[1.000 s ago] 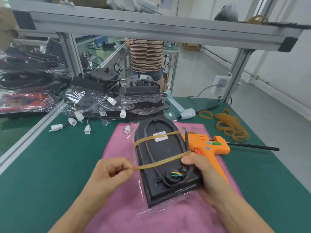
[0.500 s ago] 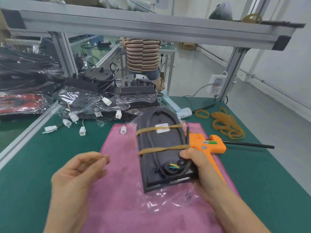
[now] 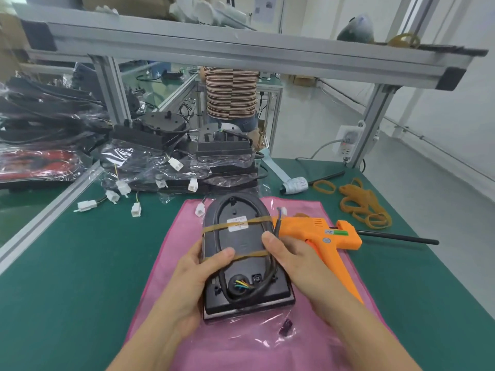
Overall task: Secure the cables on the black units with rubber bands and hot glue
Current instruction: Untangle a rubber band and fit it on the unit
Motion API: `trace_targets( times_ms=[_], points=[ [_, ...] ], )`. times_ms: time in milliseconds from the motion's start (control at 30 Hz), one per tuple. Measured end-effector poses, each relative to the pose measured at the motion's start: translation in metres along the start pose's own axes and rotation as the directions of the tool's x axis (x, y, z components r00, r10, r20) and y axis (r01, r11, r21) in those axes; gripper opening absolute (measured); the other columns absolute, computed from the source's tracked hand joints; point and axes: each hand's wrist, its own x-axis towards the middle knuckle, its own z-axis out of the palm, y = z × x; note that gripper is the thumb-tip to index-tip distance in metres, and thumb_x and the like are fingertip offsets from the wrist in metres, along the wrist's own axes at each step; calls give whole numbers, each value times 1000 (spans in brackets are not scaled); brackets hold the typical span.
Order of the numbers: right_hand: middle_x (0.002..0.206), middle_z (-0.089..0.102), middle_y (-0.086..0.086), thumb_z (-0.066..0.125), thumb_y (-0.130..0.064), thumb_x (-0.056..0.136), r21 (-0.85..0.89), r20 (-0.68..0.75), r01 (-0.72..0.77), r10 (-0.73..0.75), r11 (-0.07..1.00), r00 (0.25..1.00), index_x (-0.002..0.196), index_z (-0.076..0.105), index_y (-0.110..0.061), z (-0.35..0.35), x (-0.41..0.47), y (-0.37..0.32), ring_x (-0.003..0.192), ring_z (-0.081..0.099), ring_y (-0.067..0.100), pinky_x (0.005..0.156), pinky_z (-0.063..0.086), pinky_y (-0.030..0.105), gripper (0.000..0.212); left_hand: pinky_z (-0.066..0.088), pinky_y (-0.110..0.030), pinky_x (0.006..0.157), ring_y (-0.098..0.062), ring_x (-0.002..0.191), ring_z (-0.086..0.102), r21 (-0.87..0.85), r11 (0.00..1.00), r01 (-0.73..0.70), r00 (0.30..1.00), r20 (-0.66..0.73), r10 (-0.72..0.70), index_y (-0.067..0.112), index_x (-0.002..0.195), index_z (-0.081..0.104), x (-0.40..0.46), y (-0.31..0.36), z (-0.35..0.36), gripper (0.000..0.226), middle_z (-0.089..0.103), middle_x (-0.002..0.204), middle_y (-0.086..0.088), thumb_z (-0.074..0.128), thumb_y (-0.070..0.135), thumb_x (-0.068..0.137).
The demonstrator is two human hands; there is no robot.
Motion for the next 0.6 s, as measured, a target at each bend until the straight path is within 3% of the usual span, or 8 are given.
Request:
trace_targets(
  times_ms=[33, 100, 167, 233, 300, 400, 500, 600],
  points=[
    [106, 72, 12, 57, -52, 81, 31, -48, -14, 16, 999, 999, 105, 69, -12, 1, 2, 1, 105, 67, 25, 98, 49, 45, 49, 59, -37, 62, -36, 85, 71, 7, 1000, 16, 1000, 0, -16, 8, 118, 60, 2, -1, -1, 50, 72, 104, -21, 69, 9, 70],
    [109, 71, 13, 59, -45, 84, 62, -64, -46, 50, 997, 997, 110, 67, -9, 4, 4, 4, 106, 66, 26, 101, 47, 45, 45, 59, -37, 60, -36, 84, 72, 23, 999, 30, 999, -16, -30, 8, 117, 60, 8, -3, -4, 50, 72, 103, -21, 69, 5, 69],
    [104, 74, -1, 54, -49, 84, 6, -23, -57, 57, 998, 998, 106, 68, -14, 3, 3, 5, 102, 68, 14, 99, 49, 34, 44, 59, -36, 58, -35, 81, 72, 32, 998, 48, 999, -25, -47, 8, 114, 62, 12, -2, -5, 47, 73, 101, -21, 69, 5, 68],
    [90, 72, -18, 46, -56, 87, -224, -55, 2, -14, 975, 998, 91, 70, -22, -3, 3, 4, 90, 65, 4, 89, 46, 19, 42, 58, -35, 55, -33, 76, 73, 31, 997, 74, 996, -45, -72, 6, 112, 63, 17, 0, -9, 47, 73, 98, -21, 70, 7, 66],
    [88, 68, -20, 46, -43, 98, -491, -169, 25, -123, 871, 978, 88, 69, -27, -17, 5, 6, 87, 60, 7, 82, 43, 21, 29, 58, -36, 53, -32, 71, 72, 28, 994, 102, 992, -79, -99, 5, 111, 63, 22, -1, -14, 49, 73, 95, -21, 71, 9, 64],
    [116, 62, 3, 45, -18, 98, -779, -281, -141, -140, 610, 949, 115, 64, -18, -37, 9, 11, 107, 56, 24, 85, 41, 33, 25, 58, -39, 53, -35, 71, 72, 30, 991, 131, 987, -96, -128, 6, 112, 63, 25, -4, -19, 50, 73, 94, -23, 72, 11, 63],
    [123, 53, 8, 42, -14, 97, -874, -320, -264, -75, 408, 944, 115, 56, -13, -41, 14, 13, 113, 50, 26, 83, 37, 34, 24, 58, -41, 55, -37, 74, 72, 53, 988, 144, 985, -104, -138, 6, 113, 63, 26, -8, -20, 51, 73, 94, -23, 73, 12, 64],
    [129, 48, 8, 45, -16, 95, -891, -392, -362, -62, 274, 918, 122, 51, -12, -41, 15, 13, 120, 45, 26, 89, 41, 34, 28, 59, -44, 57, -39, 77, 72, 57, 988, 143, 983, -125, -135, 8, 113, 63, 27, -10, -21, 45, 73, 94, -23, 74, 10, 70]
  ],
)
